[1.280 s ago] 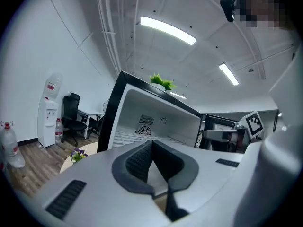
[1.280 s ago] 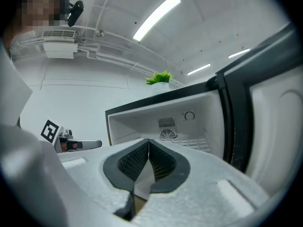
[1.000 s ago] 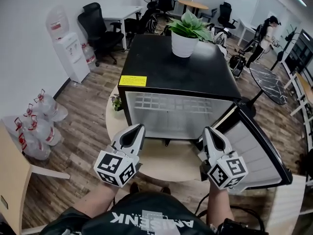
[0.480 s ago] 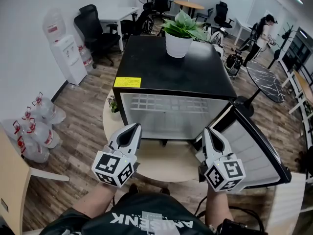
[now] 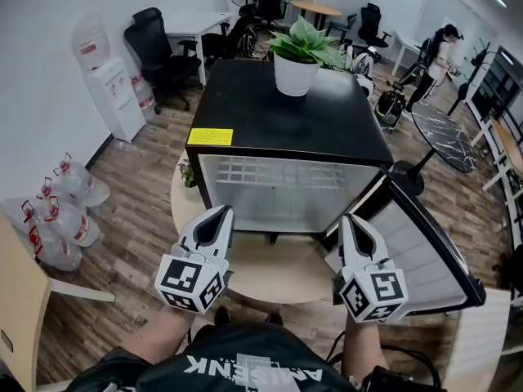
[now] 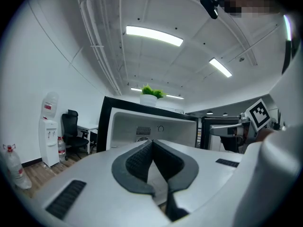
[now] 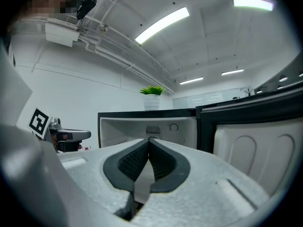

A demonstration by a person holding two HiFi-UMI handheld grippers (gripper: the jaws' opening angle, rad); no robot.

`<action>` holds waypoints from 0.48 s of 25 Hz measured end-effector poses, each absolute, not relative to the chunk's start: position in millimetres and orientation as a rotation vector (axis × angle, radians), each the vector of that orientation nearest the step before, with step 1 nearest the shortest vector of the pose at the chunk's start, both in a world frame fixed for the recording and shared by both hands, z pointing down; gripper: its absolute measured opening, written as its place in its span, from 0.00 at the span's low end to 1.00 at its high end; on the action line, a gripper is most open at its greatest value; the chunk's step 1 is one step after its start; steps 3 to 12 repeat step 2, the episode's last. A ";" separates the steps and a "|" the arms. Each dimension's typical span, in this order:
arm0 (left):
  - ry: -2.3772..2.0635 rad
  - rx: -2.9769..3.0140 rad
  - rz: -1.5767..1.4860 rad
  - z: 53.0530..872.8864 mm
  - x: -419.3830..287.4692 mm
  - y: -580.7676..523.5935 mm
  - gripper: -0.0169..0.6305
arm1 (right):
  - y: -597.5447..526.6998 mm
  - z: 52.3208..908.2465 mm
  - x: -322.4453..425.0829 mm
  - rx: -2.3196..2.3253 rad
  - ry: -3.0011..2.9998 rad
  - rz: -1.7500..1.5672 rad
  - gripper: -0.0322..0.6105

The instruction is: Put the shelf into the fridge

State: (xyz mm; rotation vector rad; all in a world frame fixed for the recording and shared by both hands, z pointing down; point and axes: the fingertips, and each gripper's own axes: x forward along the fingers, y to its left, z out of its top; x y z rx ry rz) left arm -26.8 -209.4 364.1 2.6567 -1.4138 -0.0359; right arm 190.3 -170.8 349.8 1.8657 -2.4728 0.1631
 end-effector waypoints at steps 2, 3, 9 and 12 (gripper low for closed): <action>-1.402 2.655 -0.042 363.1 -26.0 -208.9 0.03 | -170.1 347.3 190.0 1.862 -2.484 0.154 0.06; -1.402 2.655 -0.042 363.1 -26.0 -208.9 0.03 | -170.1 347.3 190.0 1.862 -2.484 0.154 0.06; -1.402 2.655 -0.042 363.1 -26.0 -208.9 0.03 | -170.1 347.3 190.0 1.862 -2.484 0.154 0.06; -1.402 2.655 -0.042 363.1 -26.0 -208.9 0.03 | -170.1 347.3 190.0 1.862 -2.484 0.154 0.06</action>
